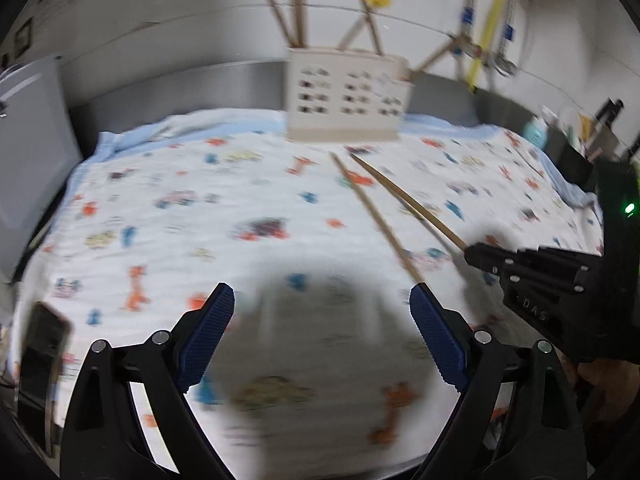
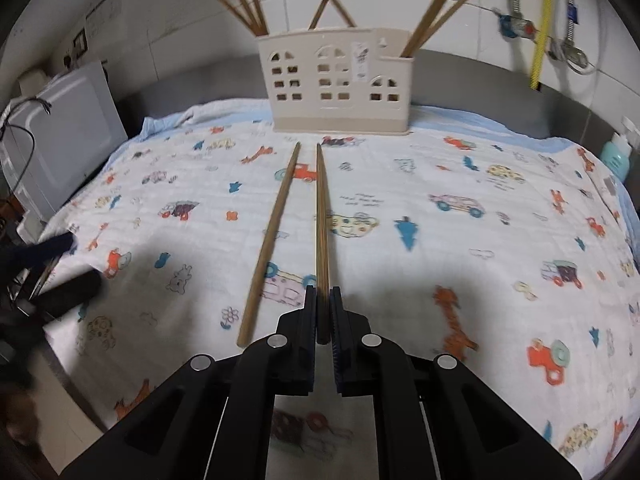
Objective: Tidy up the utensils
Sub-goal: 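Close the left tool on a chopstick lying on the blanket, then lift both held chopsticks toward the cream holder, then lower both held chopsticks into the cream holder from above, then open both tools to release the chopsticks into the holder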
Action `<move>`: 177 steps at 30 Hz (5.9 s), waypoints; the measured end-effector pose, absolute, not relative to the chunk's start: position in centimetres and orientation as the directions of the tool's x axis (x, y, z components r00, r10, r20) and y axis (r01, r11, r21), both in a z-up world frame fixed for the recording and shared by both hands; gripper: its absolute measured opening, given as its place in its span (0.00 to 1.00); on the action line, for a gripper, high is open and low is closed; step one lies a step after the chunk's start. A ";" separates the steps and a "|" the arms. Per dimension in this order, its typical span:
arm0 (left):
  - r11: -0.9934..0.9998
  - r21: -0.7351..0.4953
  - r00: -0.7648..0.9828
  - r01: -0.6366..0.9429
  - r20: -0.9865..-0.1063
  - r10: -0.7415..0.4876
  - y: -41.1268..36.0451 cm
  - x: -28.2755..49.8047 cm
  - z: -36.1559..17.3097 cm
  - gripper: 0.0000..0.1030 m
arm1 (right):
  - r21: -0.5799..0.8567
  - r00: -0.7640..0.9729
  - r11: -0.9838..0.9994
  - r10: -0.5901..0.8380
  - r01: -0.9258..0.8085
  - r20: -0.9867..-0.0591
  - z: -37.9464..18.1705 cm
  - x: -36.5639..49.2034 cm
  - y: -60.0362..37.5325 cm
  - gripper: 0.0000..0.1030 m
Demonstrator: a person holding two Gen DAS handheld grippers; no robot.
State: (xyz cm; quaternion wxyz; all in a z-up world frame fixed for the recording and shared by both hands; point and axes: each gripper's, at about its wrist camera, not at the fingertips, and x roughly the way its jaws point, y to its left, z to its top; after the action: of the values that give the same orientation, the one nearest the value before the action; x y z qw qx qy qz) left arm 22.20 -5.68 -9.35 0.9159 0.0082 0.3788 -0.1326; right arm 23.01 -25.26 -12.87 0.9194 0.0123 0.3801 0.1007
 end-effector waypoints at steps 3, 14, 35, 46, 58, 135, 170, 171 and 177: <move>0.957 -0.088 0.659 0.275 -0.707 -0.255 -7.8 22.3 -10.1 0.85 | 0.118 0.694 0.979 0.201 -0.166 -0.691 -12.6 22.2 -26.4 0.06; 0.952 -0.088 0.613 0.294 -0.747 -0.258 -12.0 23.8 -11.7 0.68 | 0.147 0.711 0.979 0.203 -0.141 -0.674 -12.5 20.5 -29.8 0.06; 0.969 -0.059 0.554 0.241 -0.811 -0.187 -14.3 26.3 -13.6 0.12 | 0.174 0.734 0.978 0.199 -0.111 -0.649 -12.1 19.1 -32.1 0.06; 0.956 -0.142 0.523 0.256 -0.812 -0.260 -12.9 26.9 -13.8 0.10 | 0.149 0.789 0.979 0.201 -0.140 -0.581 -7.9 18.9 -31.8 0.06; 0.941 -0.178 0.603 0.287 -0.730 -0.322 -9.4 26.9 -9.3 0.06 | 0.129 0.803 0.966 0.258 -0.224 -0.537 -0.7 22.8 -31.6 0.06; 0.962 0.004 0.911 0.271 -0.324 -0.255 -11.1 47.6 14.2 0.05 | -0.010 0.824 0.979 0.166 -0.204 -0.542 8.7 45.1 -29.0 0.07; 0.969 -0.051 0.906 0.243 -0.346 -0.245 -7.6 41.2 12.0 0.90 | -0.029 0.853 0.985 0.133 -0.170 -0.504 6.9 38.8 -29.1 0.87; 0.971 -0.045 0.908 0.235 -0.348 -0.236 -7.4 40.6 11.8 0.91 | -0.029 0.852 0.985 0.130 -0.167 -0.507 6.8 38.6 -29.1 0.87; 0.980 -0.034 0.907 0.195 -0.375 -0.193 -5.7 38.1 10.0 0.95 | -0.017 0.844 0.990 0.112 -0.142 -0.524 4.9 36.9 -29.0 0.90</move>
State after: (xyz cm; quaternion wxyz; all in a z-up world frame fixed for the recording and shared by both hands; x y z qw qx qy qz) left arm 38.09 -5.70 10.01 0.9764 0.0022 0.1920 -0.0992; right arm 36.89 -29.03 4.95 0.9599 -0.0273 0.2712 0.0660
